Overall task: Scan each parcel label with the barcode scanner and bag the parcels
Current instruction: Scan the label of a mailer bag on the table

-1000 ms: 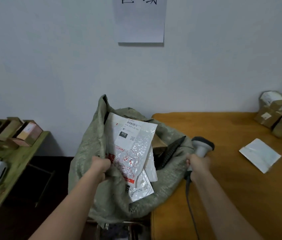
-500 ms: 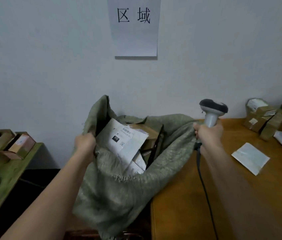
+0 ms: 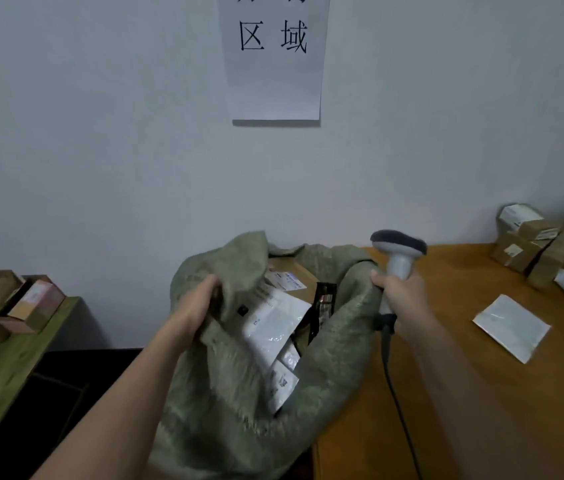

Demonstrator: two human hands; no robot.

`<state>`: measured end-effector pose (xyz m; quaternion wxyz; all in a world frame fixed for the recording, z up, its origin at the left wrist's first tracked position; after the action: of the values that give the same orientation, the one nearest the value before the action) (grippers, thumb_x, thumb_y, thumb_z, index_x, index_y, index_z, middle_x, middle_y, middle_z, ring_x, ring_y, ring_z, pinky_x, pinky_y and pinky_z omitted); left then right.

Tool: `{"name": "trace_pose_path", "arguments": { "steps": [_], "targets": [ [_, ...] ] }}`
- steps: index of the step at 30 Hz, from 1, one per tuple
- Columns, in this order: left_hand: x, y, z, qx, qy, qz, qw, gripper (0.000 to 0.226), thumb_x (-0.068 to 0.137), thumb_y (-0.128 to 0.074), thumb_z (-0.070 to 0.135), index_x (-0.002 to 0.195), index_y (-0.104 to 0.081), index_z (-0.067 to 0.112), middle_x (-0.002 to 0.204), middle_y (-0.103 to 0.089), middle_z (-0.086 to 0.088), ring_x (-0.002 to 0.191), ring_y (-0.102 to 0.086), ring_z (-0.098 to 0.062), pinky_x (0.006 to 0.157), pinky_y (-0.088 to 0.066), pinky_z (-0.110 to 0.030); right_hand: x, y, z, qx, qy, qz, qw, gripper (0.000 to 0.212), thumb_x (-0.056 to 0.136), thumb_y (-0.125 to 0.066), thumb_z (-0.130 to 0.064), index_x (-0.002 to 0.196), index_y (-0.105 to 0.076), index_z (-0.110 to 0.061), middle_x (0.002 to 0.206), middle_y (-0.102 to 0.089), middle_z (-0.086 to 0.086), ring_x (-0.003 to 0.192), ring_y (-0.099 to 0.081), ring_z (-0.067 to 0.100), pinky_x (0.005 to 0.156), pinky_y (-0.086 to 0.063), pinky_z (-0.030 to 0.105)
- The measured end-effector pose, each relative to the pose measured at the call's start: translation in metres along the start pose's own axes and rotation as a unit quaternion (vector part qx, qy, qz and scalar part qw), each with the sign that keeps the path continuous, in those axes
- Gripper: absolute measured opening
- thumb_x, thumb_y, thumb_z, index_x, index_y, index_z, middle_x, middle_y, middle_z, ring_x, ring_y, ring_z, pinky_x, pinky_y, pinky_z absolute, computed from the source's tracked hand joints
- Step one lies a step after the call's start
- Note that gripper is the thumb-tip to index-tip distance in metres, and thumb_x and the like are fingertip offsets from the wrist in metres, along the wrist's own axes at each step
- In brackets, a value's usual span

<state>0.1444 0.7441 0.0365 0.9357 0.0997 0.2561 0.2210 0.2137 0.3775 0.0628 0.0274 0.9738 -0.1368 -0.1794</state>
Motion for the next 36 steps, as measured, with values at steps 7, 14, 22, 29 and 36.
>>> {"name": "trace_pose_path", "arguments": {
  "steps": [7,14,22,29,36],
  "targets": [
    [0.046,-0.011,0.03,0.201,-0.014,0.037,0.979,0.113,0.068,-0.049,0.085,0.147,-0.034,0.005,0.152,-0.033,-0.018,0.134,-0.038,-0.039,0.108,-0.037,-0.045,0.034,-0.011,-0.004,-0.148,0.01,0.0,0.989,0.025,0.094,-0.063,-0.013,0.113,-0.047,-0.016,0.093,-0.052,0.003,0.088,-0.051,0.026,0.078,-0.045,0.043],
    [0.092,-0.053,0.065,0.291,-0.13,0.116,0.941,0.111,0.077,-0.061,0.07,0.154,0.007,0.028,0.162,0.009,-0.007,0.145,-0.008,-0.042,0.114,-0.019,-0.058,0.077,-0.014,0.02,-0.217,-0.063,-0.029,0.974,0.04,0.092,-0.067,-0.018,0.129,-0.05,-0.014,0.113,-0.057,0.01,0.102,-0.055,0.032,0.087,-0.05,0.05],
    [0.149,-0.055,0.02,0.214,-0.025,0.096,0.972,0.034,0.088,-0.052,0.006,0.12,-0.054,-0.005,0.119,-0.061,-0.022,0.109,-0.057,-0.039,0.092,-0.047,-0.041,0.086,0.003,0.077,-0.103,-0.204,0.012,0.974,0.052,0.091,-0.068,-0.013,0.137,-0.044,-0.007,0.093,-0.05,0.006,0.093,-0.052,0.032,0.081,-0.048,0.047],
    [0.123,-0.015,0.069,-0.043,-0.009,0.223,0.974,0.032,0.096,-0.044,0.013,0.118,-0.057,-0.005,0.123,-0.059,-0.019,0.112,-0.055,-0.033,0.088,-0.044,-0.035,0.083,0.015,0.011,0.019,-0.063,0.058,0.996,0.031,0.091,-0.064,-0.001,0.11,-0.047,-0.018,0.101,-0.058,0.01,0.098,-0.06,0.034,0.09,-0.053,0.055],
    [0.095,0.048,0.128,-0.118,-0.116,0.317,0.934,0.03,0.093,-0.041,0.013,0.063,-0.04,0.015,0.07,-0.047,-0.001,0.083,-0.046,-0.018,0.074,-0.038,-0.031,0.043,0.005,-0.052,0.035,0.07,0.051,0.996,0.027,0.088,-0.062,-0.001,0.11,-0.052,-0.015,0.094,-0.058,0.01,0.098,-0.06,0.036,0.081,-0.055,0.046]
  ]
}}
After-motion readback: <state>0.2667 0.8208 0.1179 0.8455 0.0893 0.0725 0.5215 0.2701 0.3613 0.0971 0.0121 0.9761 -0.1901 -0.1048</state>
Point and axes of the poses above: each hand's wrist, its own x-axis towards the middle knuckle, its own y-axis out of the back of the hand, z = x × y, the point moved 10 cm from there along x, towards the middle knuckle
